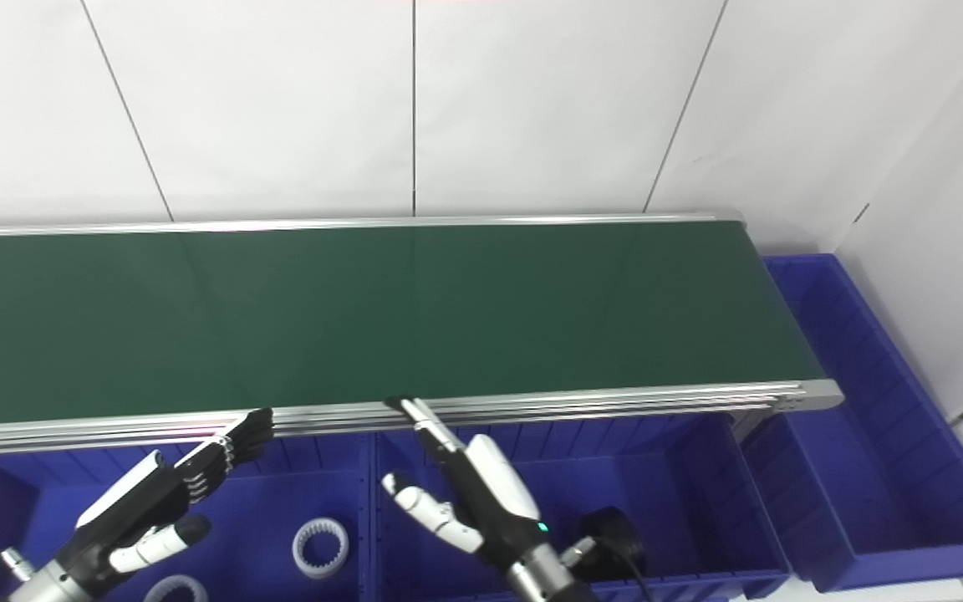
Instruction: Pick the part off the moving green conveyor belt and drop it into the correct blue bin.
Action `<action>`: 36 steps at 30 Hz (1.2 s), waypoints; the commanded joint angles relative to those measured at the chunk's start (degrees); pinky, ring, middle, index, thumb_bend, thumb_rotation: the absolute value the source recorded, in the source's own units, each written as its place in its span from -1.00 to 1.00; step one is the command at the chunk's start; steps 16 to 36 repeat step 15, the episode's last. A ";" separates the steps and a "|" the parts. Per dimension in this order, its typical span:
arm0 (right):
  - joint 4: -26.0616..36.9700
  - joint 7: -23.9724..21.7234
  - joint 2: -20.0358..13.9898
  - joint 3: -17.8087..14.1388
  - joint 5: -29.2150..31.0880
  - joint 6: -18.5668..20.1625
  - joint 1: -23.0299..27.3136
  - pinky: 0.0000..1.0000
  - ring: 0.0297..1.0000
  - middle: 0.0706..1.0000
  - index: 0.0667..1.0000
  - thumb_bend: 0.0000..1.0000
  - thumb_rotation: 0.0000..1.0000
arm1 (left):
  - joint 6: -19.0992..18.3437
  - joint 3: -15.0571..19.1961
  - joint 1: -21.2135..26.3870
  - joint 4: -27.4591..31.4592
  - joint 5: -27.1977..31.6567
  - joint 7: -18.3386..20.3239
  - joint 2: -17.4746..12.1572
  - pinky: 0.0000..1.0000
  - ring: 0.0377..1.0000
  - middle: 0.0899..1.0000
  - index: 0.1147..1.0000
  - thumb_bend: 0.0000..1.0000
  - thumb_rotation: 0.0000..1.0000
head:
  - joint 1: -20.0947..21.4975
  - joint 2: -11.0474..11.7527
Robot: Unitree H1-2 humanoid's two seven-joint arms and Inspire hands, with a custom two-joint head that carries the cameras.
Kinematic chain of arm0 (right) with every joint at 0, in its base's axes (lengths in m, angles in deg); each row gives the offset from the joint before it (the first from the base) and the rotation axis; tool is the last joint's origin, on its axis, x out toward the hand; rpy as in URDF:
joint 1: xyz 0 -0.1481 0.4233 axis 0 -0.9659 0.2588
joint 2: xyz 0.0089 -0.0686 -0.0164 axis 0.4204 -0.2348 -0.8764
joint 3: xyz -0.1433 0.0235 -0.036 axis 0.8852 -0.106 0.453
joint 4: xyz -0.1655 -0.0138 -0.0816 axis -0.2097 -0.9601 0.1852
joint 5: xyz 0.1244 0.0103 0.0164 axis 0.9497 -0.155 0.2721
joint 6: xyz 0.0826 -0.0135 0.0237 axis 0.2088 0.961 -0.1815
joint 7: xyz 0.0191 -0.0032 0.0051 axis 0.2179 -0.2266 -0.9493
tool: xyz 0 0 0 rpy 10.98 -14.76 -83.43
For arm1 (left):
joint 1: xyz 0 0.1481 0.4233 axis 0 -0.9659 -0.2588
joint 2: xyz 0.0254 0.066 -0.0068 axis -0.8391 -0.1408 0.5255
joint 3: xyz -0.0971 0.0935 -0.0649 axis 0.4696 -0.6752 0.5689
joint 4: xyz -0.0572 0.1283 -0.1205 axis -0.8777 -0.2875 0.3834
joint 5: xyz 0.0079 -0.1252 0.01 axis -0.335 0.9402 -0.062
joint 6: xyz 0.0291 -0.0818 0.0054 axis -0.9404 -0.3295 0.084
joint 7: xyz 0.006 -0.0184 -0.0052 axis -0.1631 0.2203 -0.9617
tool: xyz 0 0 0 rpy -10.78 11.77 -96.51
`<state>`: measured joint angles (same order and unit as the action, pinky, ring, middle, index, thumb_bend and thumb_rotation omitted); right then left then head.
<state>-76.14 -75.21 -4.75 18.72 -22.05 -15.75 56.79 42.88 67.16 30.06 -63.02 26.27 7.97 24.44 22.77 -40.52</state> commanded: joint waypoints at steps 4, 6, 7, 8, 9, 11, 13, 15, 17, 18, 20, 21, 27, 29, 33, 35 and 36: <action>3.96 -0.22 -0.01 0.11 1.32 -2.18 -0.38 0.78 0.89 0.94 0.89 -0.16 0.97 | 1.64 0.67 0.05 1.67 0.86 -0.54 0.46 0.91 0.96 0.99 0.95 0.27 0.64 | -1.54 -0.31; 4.34 -0.41 -0.04 0.19 1.42 -2.12 -0.56 0.78 0.89 0.94 0.89 -0.17 0.95 | 1.05 0.75 -0.30 2.78 0.61 -0.84 0.58 0.92 0.96 0.99 0.95 0.26 0.64 | -2.65 -0.48; 4.55 -0.49 -0.05 0.25 1.29 -1.98 -0.68 0.78 0.89 0.93 0.89 -0.17 0.94 | 0.52 0.80 -0.55 3.55 0.28 -1.11 0.64 0.93 0.97 1.00 0.96 0.24 0.64 | -3.00 -0.49; 4.65 -0.52 -0.06 0.31 1.18 -2.01 -0.76 0.78 0.89 0.93 0.89 -0.16 0.95 | 0.29 0.87 -0.75 4.08 -0.11 -1.45 0.79 0.93 0.97 1.00 0.95 0.24 0.64 | -3.36 -0.55; 4.71 -0.57 -0.07 0.33 1.12 -2.05 -0.81 0.78 0.89 0.93 0.89 -0.17 0.94 | 0.15 0.91 -0.89 4.41 -0.38 -1.69 0.89 0.91 0.96 0.99 0.95 0.25 0.65 | -3.36 -0.55; 4.83 -0.76 -0.11 0.33 1.08 -2.23 -0.93 0.78 0.89 0.93 0.89 -0.16 0.95 | 0.75 0.83 -1.00 4.57 -0.76 -2.01 1.23 0.89 0.95 0.99 0.95 0.22 0.64 | -4.00 -0.42; 5.04 -0.99 -0.18 0.28 1.18 -2.25 -1.10 0.78 0.89 0.93 0.88 -0.15 0.96 | 1.26 0.74 -1.16 4.83 -1.55 -2.50 1.65 0.88 0.95 0.98 0.95 0.22 0.66 | -5.06 -0.38; 5.40 -1.21 -0.35 0.21 1.31 -2.14 -1.25 0.78 0.89 0.93 0.88 -0.15 0.96 | 1.44 0.68 -1.36 5.02 -2.18 -2.88 1.99 0.88 0.95 0.98 0.94 0.22 0.67 | -6.17 -0.36; 5.40 -1.21 -0.35 0.21 1.31 -2.14 -1.25 0.78 0.89 0.93 0.88 -0.15 0.96 | 1.44 0.68 -1.36 5.02 -2.18 -2.88 1.99 0.88 0.95 0.98 0.94 0.22 0.67 | -6.17 -0.36; 5.40 -1.21 -0.35 0.21 1.31 -2.14 -1.25 0.78 0.89 0.93 0.88 -0.15 0.96 | 1.44 0.68 -1.36 5.02 -2.18 -2.88 1.99 0.88 0.95 0.98 0.94 0.22 0.67 | -6.17 -0.36; 5.40 -1.21 -0.35 0.21 1.31 -2.14 -1.25 0.78 0.89 0.93 0.88 -0.15 0.96 | 1.44 0.68 -1.36 5.02 -2.18 -2.88 1.99 0.88 0.95 0.98 0.94 0.22 0.67 | -6.17 -0.36; 5.40 -1.21 -0.35 0.21 1.31 -2.14 -1.25 0.78 0.89 0.93 0.88 -0.15 0.96 | 1.44 0.68 -1.36 5.02 -2.18 -2.88 1.99 0.88 0.95 0.98 0.94 0.22 0.67 | -6.17 -0.36; 5.40 -1.21 -0.35 0.21 1.31 -2.14 -1.25 0.78 0.89 0.93 0.88 -0.15 0.96 | 1.44 0.68 -1.36 5.02 -2.18 -2.88 1.99 0.88 0.95 0.98 0.94 0.22 0.67 | -6.17 -0.36; 5.40 -1.21 -0.35 0.21 1.31 -2.14 -1.25 0.78 0.89 0.93 0.88 -0.15 0.96 | 1.44 0.68 -1.36 5.02 -2.18 -2.88 1.99 0.88 0.95 0.98 0.94 0.22 0.67 | -6.17 -0.36; 5.40 -1.21 -0.35 0.21 1.31 -2.14 -1.25 0.78 0.89 0.93 0.88 -0.15 0.96 | 1.44 0.68 -1.36 5.02 -2.18 -2.88 1.99 0.88 0.95 0.98 0.94 0.22 0.67 | -6.17 -0.36; 5.40 -1.21 -0.35 0.21 1.31 -2.14 -1.25 0.78 0.89 0.93 0.88 -0.15 0.96 | 1.44 0.68 -1.36 5.02 -2.18 -2.88 1.99 0.88 0.95 0.98 0.94 0.22 0.67 | -6.17 -0.36; 5.40 -1.21 -0.35 0.21 1.31 -2.14 -1.25 0.78 0.89 0.93 0.88 -0.15 0.96 | 1.44 0.68 -1.36 5.02 -2.18 -2.88 1.99 0.88 0.95 0.98 0.94 0.22 0.67 | -6.17 -0.36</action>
